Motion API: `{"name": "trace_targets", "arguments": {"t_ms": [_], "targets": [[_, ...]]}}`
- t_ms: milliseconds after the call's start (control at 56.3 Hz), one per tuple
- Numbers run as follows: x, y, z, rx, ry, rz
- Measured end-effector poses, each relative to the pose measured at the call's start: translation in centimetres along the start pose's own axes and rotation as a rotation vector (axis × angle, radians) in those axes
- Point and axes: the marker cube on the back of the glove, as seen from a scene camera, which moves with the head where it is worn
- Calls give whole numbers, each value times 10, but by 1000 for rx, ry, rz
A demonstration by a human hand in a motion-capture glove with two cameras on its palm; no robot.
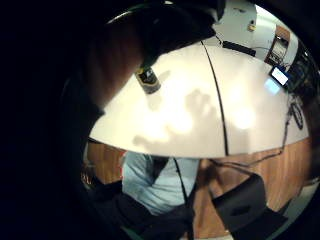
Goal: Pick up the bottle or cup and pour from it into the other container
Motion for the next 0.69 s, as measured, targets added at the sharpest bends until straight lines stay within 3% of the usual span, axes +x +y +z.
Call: {"name": "trace_targets", "arguments": {"t_ms": [71, 213, 249, 320, 391, 480, 586, 693], "targets": [[8, -23, 22, 86, -59, 36], [34, -62, 58, 42, -182, -181], [35, -75, 67, 50, -215, -137], [29, -100, 85, 129, -281, 88], [37, -102, 101, 144, -312, -36], [36, -116, 117, 131, -359, 14], [41, -129, 133, 147, -399, -120], [25, -153, 140, 189, -521, 187]]}}
